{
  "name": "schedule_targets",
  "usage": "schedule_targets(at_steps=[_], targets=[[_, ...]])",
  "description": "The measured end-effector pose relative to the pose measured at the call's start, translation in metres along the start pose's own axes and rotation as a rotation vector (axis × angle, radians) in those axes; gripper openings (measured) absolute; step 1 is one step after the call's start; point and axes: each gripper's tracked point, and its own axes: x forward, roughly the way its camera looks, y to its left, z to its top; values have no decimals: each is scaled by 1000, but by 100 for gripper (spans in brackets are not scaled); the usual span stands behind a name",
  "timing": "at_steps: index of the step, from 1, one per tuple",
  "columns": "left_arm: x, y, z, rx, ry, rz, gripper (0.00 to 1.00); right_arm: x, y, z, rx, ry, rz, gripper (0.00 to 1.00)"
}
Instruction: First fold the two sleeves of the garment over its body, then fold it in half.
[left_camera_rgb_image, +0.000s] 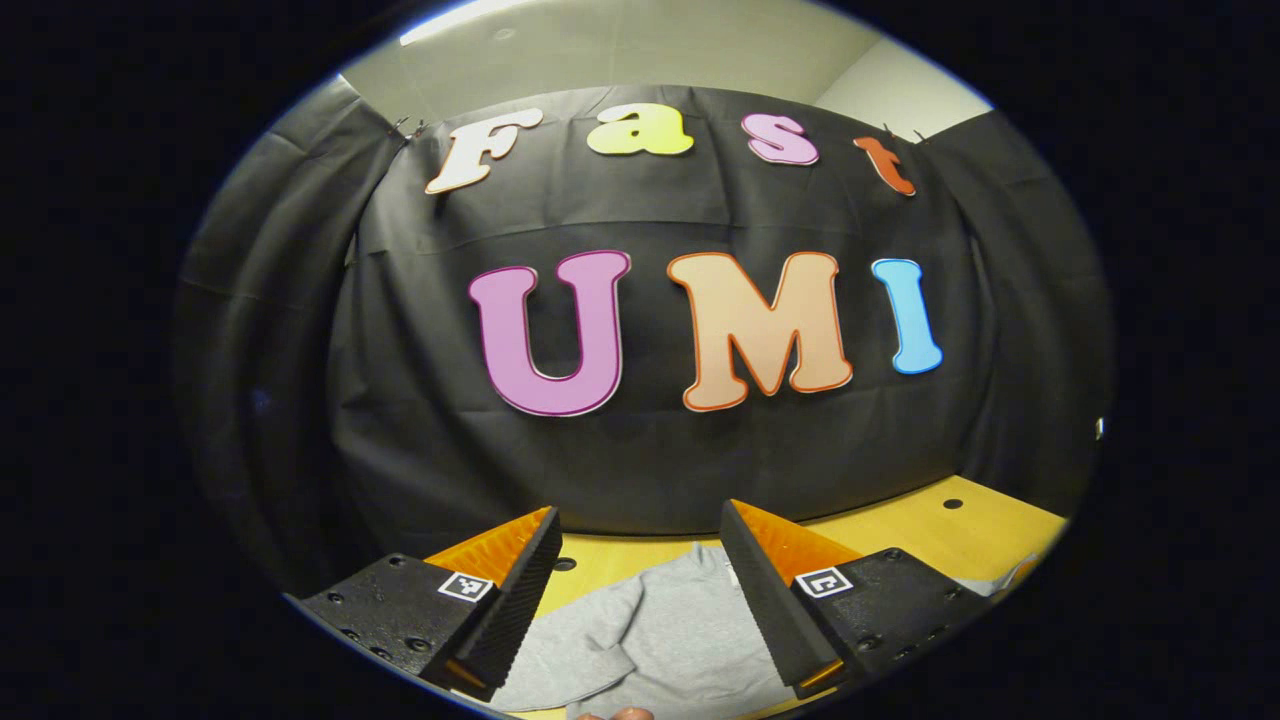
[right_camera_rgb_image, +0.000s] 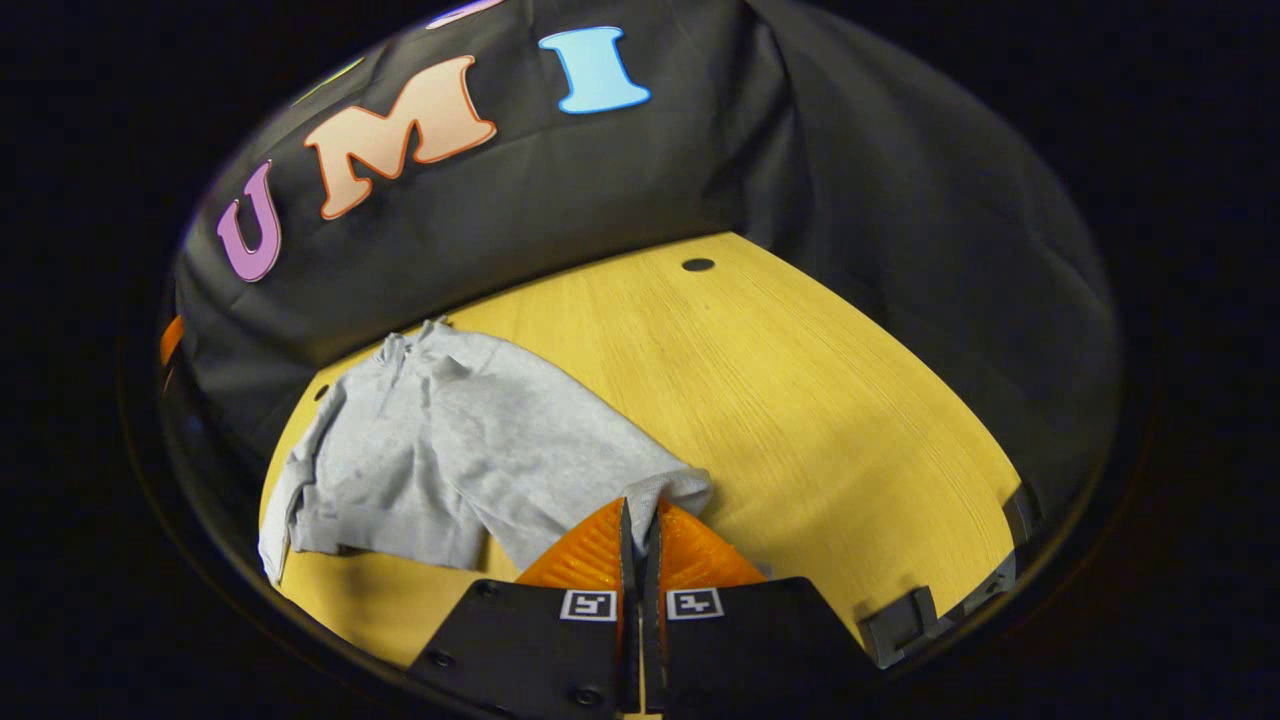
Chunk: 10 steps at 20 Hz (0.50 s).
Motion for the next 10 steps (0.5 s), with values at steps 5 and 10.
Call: schedule_targets(at_steps=[5,10], targets=[[-3,53,-1,7,-3,73,93,19,78,38,-7,-37,100,2],[-10,107,-7,17,10,168,94,42,145,66,2,-60,177,4]])
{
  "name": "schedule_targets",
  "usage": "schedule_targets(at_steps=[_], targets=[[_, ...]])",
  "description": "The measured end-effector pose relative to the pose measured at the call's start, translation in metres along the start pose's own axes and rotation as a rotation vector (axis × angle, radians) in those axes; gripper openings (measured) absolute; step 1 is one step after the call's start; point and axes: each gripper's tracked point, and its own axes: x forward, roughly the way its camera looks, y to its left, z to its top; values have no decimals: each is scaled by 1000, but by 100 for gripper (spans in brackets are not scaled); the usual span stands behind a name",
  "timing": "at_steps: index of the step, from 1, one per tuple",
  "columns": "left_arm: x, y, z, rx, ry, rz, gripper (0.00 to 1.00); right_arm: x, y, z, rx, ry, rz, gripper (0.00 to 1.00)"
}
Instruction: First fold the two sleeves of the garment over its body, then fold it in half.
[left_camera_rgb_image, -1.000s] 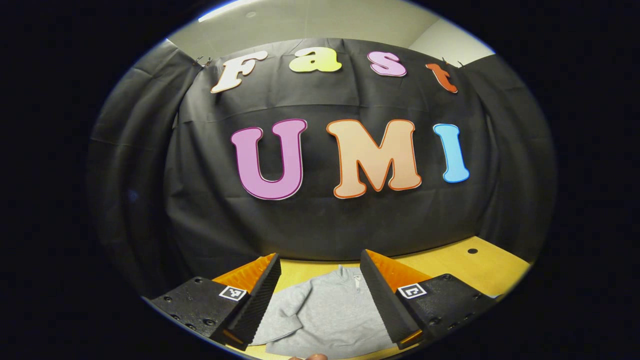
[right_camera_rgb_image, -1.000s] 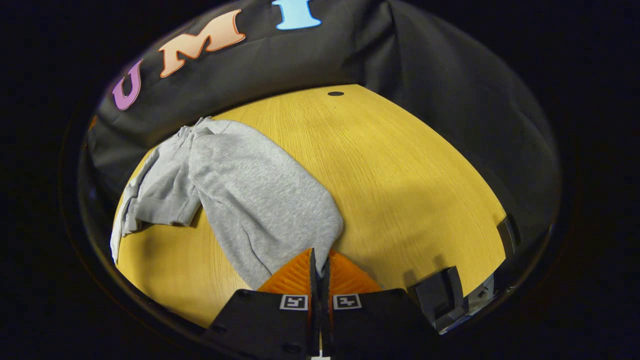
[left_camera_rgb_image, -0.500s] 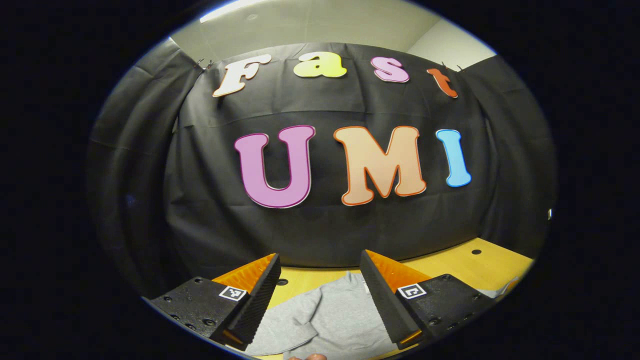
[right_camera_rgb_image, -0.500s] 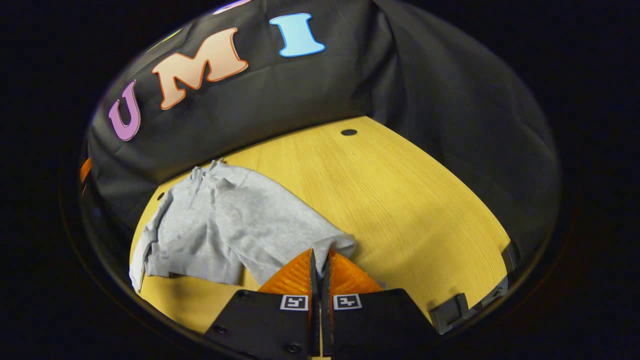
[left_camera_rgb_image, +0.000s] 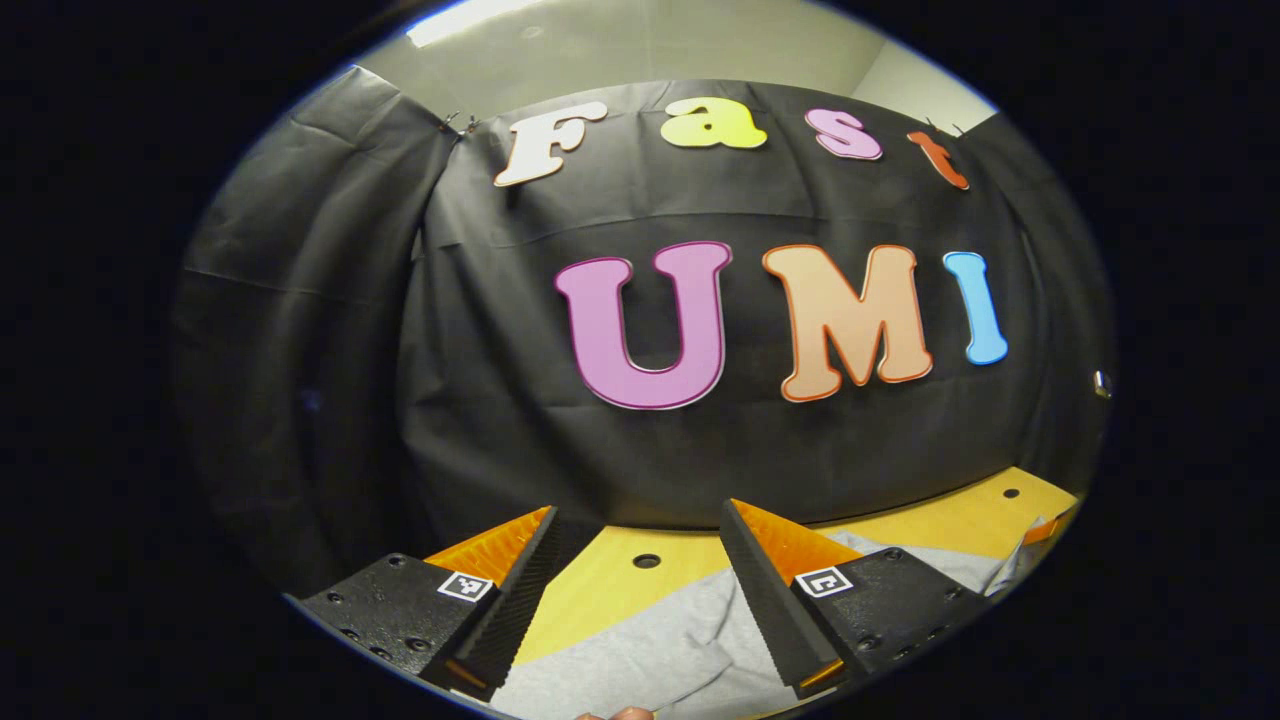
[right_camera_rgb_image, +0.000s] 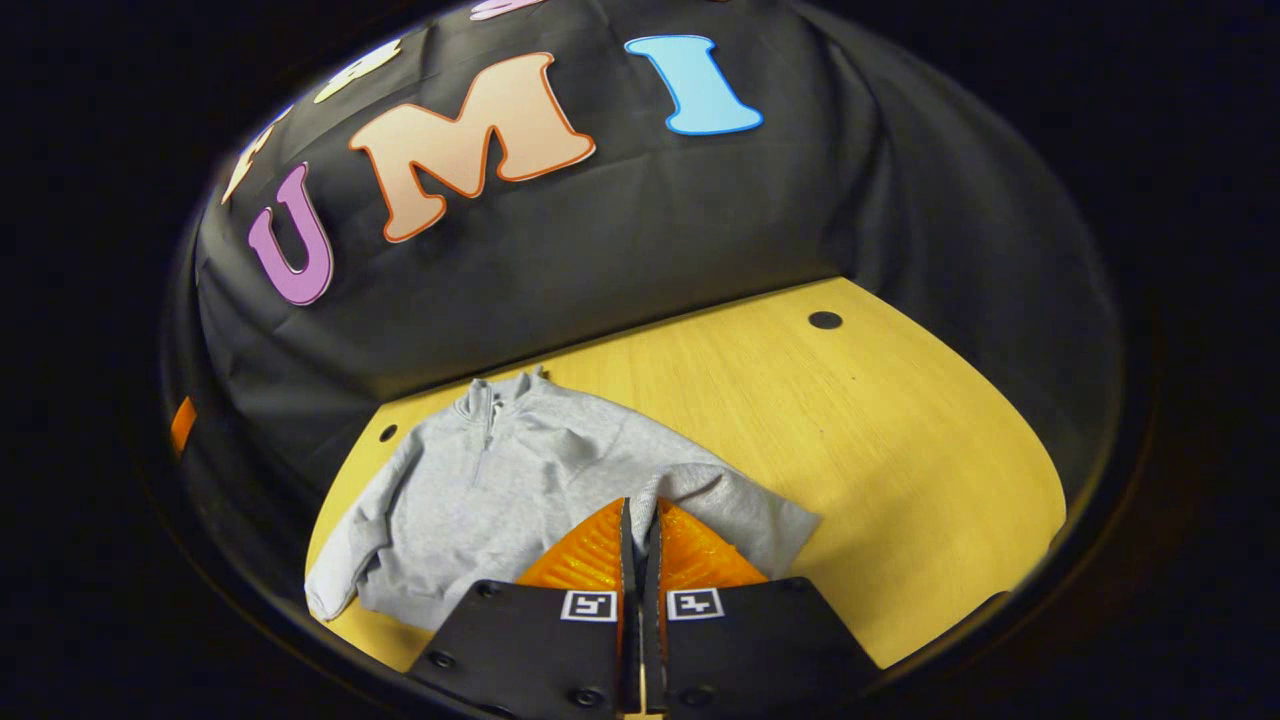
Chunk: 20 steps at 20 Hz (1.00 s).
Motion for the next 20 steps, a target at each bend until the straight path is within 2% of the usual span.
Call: schedule_targets(at_steps=[8,9,12,17,18,20], targets=[[-13,68,-17,-11,34,119,94,52,101,34,-52,-34,112,4],[-16,77,-17,-13,37,135,96,58,114,35,-61,-32,128,4],[-23,102,-24,-19,51,178,94,73,152,26,-77,-10,170,4],[-36,143,-33,-21,72,244,94,91,216,1,-119,30,242,2],[-39,150,-35,-20,76,257,94,95,228,-4,-130,38,257,4],[-46,164,-37,-17,82,285,96,99,255,-13,-140,50,297,4]])
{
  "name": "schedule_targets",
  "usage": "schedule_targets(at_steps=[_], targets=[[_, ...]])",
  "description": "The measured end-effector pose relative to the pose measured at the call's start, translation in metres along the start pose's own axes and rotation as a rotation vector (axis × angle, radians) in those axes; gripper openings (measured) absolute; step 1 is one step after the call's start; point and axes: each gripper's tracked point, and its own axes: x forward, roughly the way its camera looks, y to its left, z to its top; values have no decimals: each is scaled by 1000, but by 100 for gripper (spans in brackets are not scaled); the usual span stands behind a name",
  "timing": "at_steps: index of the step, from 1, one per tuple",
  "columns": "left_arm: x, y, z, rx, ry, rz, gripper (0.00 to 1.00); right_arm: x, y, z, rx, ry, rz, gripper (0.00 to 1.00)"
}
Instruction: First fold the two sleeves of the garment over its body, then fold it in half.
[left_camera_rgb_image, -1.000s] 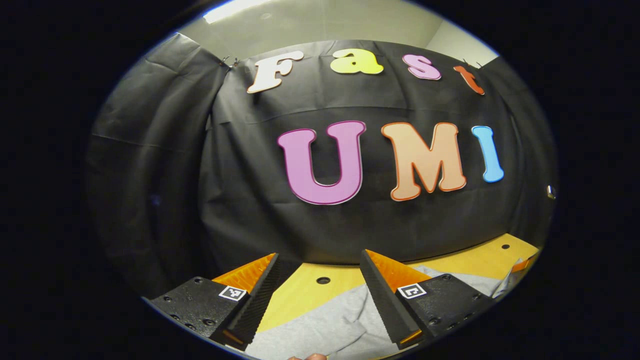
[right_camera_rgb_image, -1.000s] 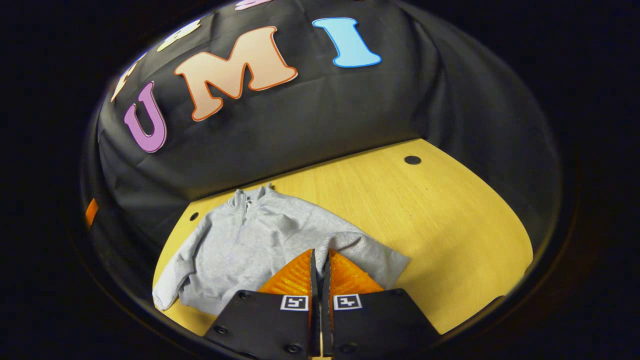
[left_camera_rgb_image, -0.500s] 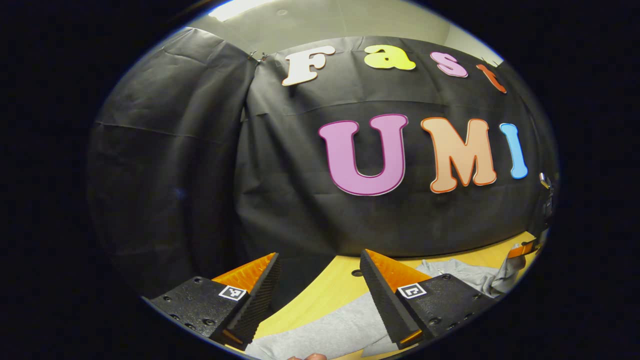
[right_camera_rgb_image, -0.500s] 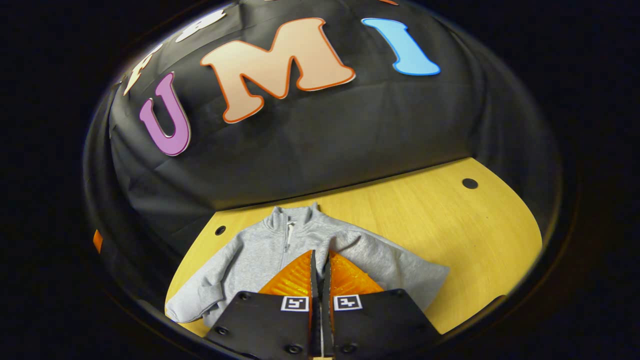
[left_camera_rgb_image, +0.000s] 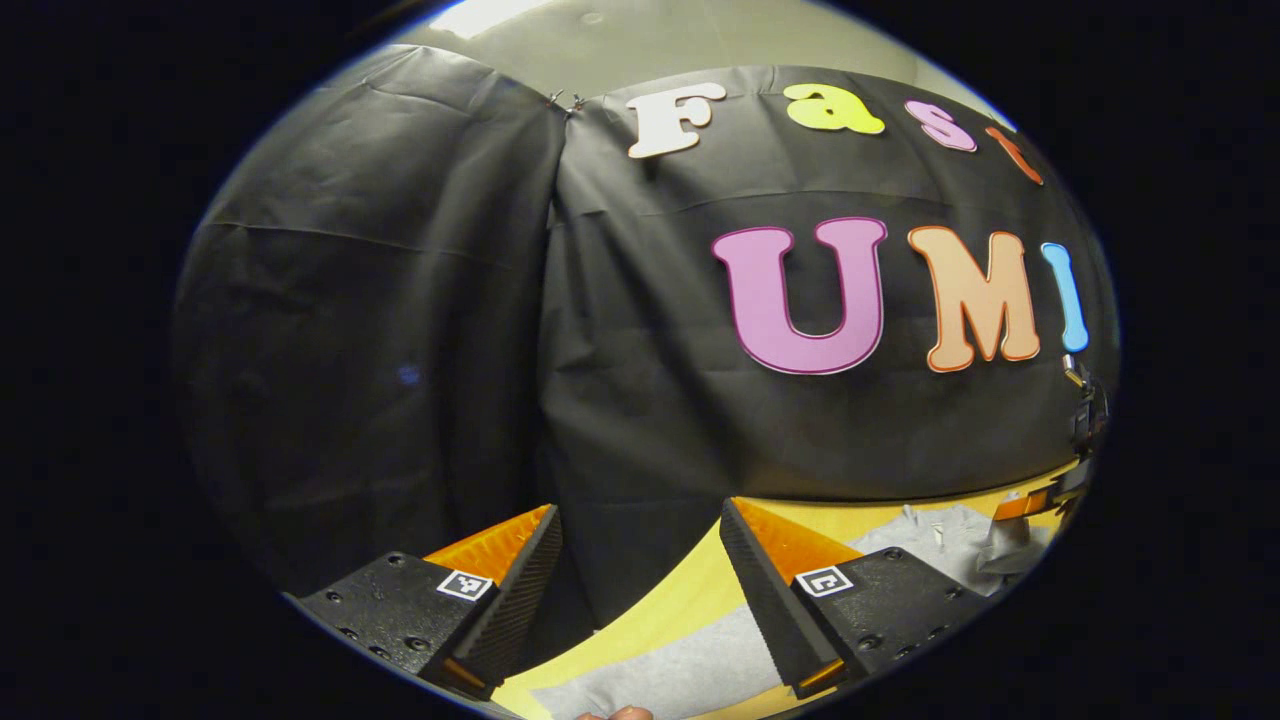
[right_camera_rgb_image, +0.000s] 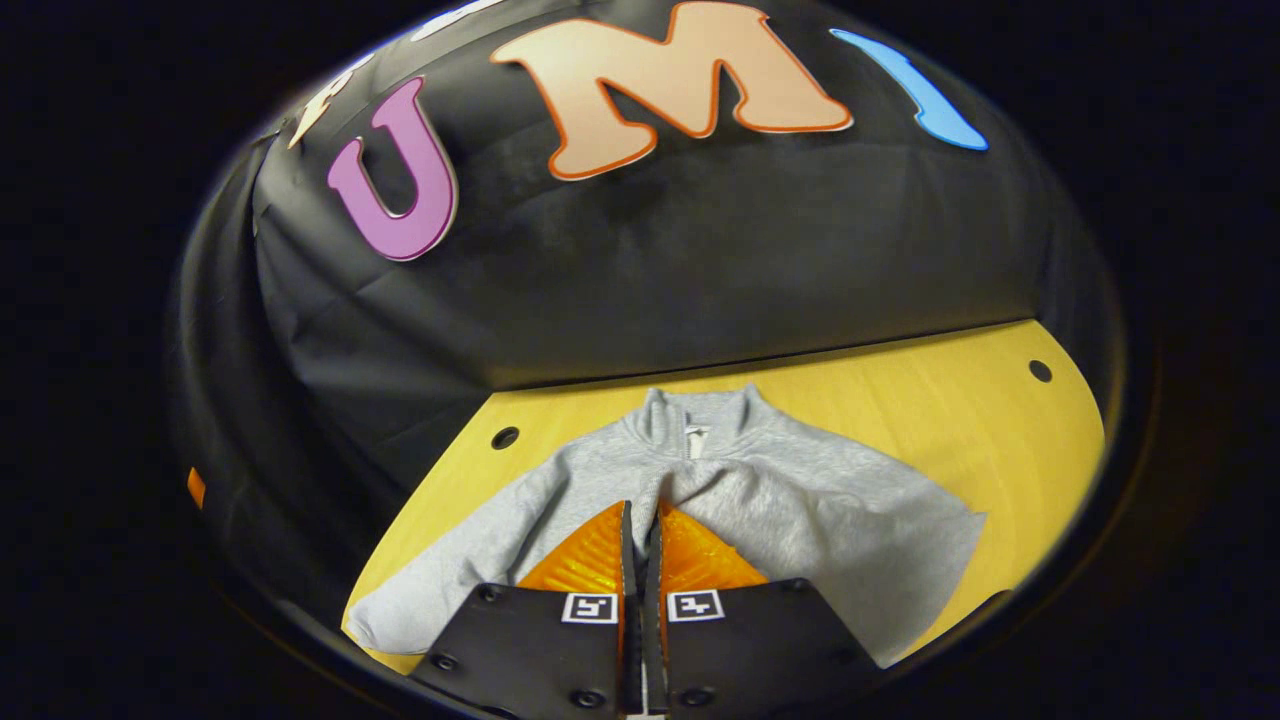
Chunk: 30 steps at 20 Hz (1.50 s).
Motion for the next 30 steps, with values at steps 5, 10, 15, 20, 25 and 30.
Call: schedule_targets(at_steps=[5,10,15,20,25,30], targets=[[-6,34,-11,11,18,54,94,31,52,-19,-16,41,68,4],[-13,59,-27,22,55,88,97,58,84,-55,-27,129,95,4],[-19,78,-48,31,99,110,96,67,95,-83,-26,214,108,6],[-21,76,-82,4,173,99,94,52,105,-73,-39,187,147,73],[-29,70,-134,-8,278,84,94,30,81,-56,-75,128,120,98],[-42,62,-193,-48,418,67,94,-4,50,-55,-69,109,102,98]])
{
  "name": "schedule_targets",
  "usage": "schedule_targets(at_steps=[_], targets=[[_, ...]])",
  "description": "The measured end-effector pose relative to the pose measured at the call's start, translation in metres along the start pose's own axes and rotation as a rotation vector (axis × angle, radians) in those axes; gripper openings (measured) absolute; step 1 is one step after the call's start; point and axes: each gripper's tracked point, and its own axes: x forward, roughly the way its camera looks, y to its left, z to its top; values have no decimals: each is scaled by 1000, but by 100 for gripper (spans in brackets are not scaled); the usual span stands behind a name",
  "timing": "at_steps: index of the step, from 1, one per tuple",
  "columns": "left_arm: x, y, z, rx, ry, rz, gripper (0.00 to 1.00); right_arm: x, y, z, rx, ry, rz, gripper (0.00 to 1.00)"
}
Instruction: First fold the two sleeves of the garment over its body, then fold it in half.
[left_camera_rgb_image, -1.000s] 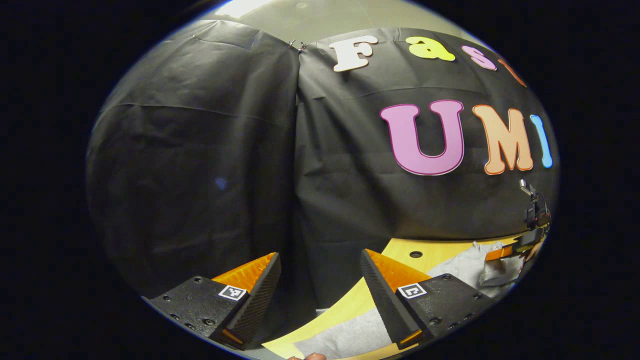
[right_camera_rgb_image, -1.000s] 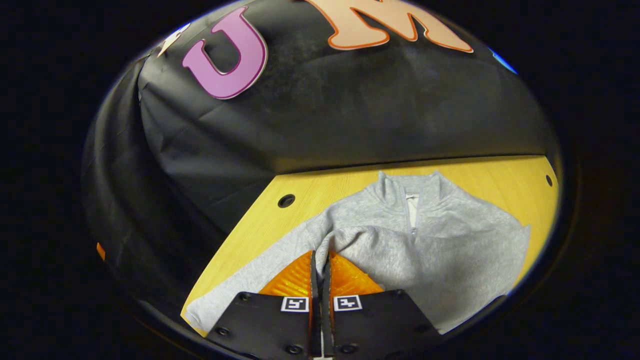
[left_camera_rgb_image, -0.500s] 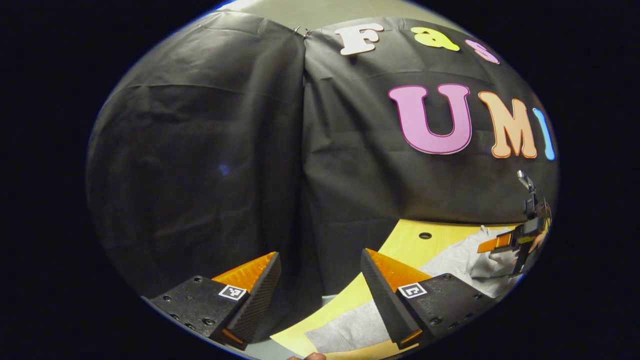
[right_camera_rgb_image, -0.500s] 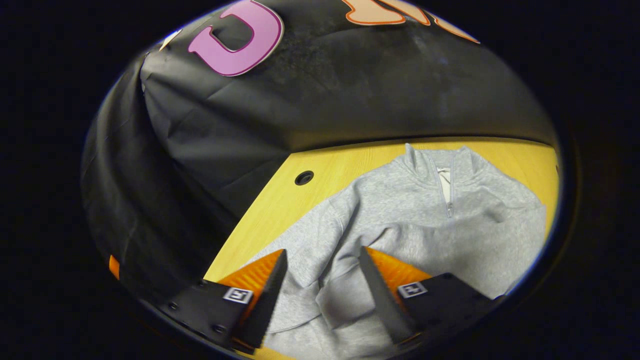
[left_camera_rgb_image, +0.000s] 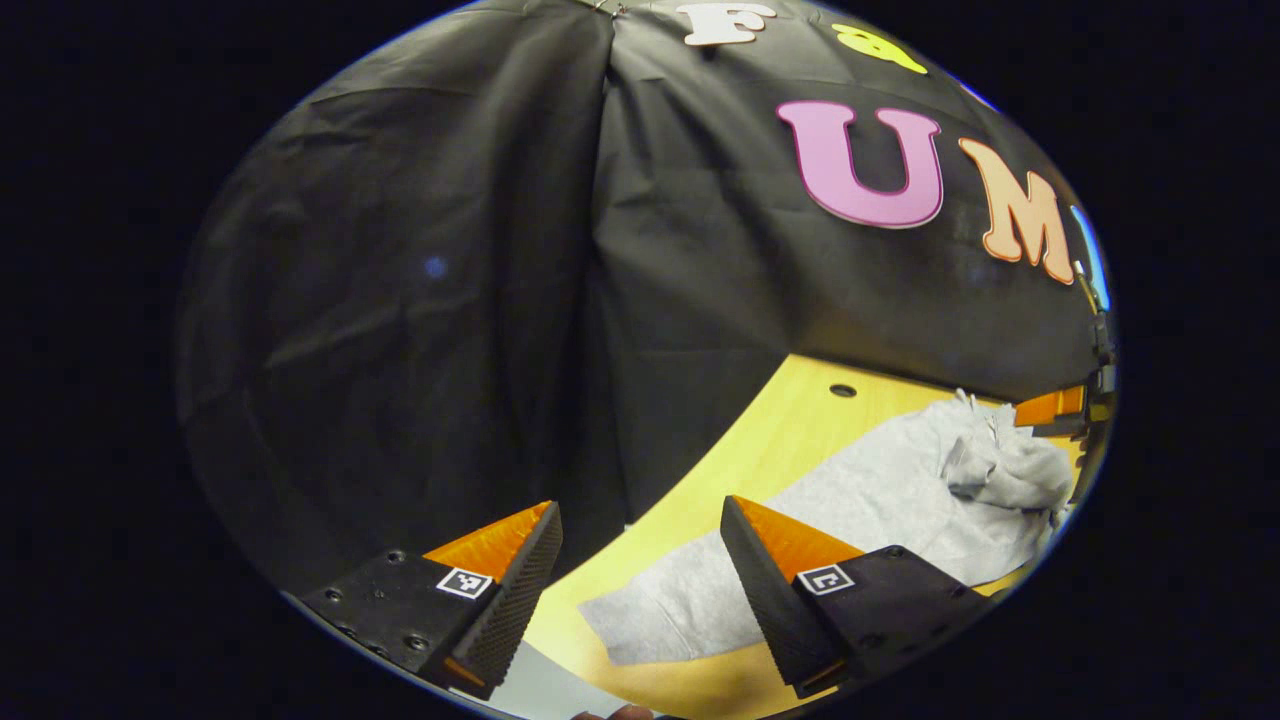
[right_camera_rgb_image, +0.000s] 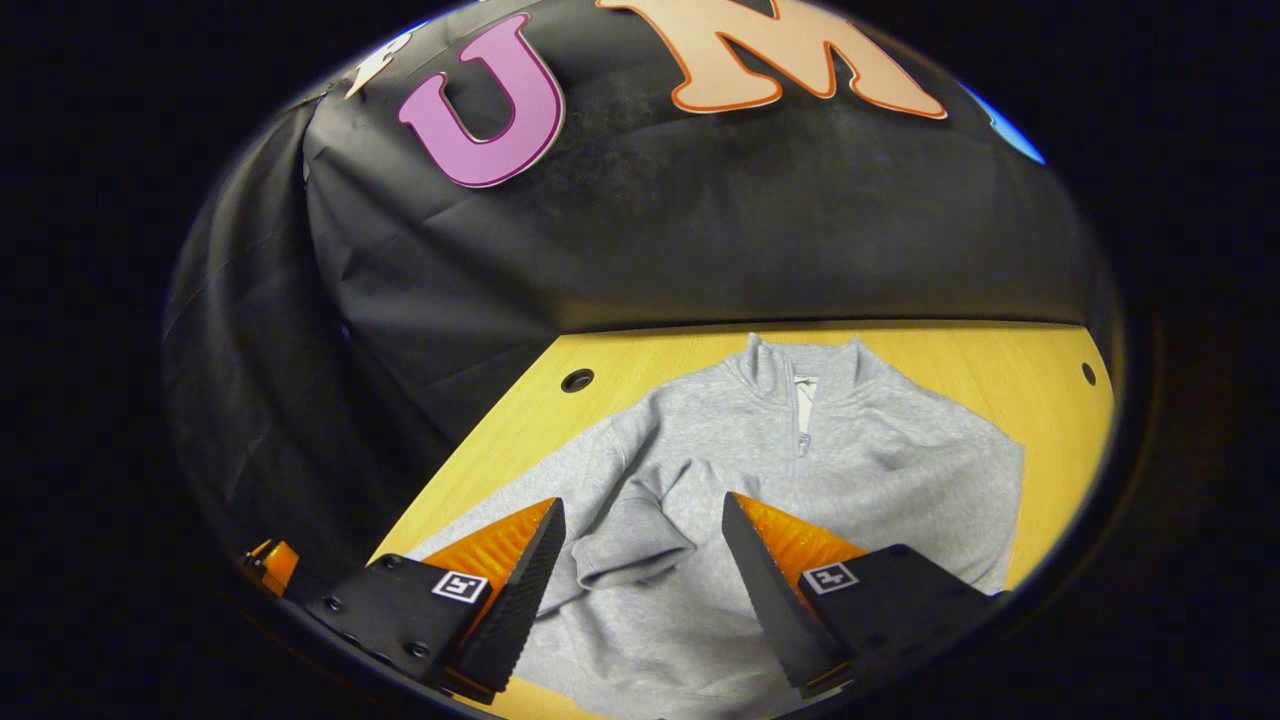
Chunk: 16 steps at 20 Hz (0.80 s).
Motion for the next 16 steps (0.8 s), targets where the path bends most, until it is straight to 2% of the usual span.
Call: schedule_targets(at_steps=[1,3,4,5,8,10,11,12,14,16], targets=[[5,2,-13,2,29,6,98,-7,-6,1,13,-7,-4,98],[10,5,-34,-1,79,19,95,-19,-17,4,26,-21,-15,98],[15,4,-44,-10,109,16,95,-25,-24,4,29,-26,-22,94],[17,4,-56,-24,140,11,95,-32,-30,4,30,-29,-28,98],[23,-2,-88,-48,229,12,95,-50,-51,6,25,-45,-59,98],[25,-2,-100,-35,262,23,95,-59,-65,6,24,-56,-82,98],[28,-3,-105,-25,271,23,95,-63,-71,6,28,-59,-91,94],[30,-5,-108,-18,277,21,95,-67,-76,6,36,-58,-99,98],[31,-10,-115,-22,300,16,95,-73,-79,5,60,-54,-95,94],[31,-15,-124,-50,328,23,96,-80,-85,8,51,-67,-106,98]])
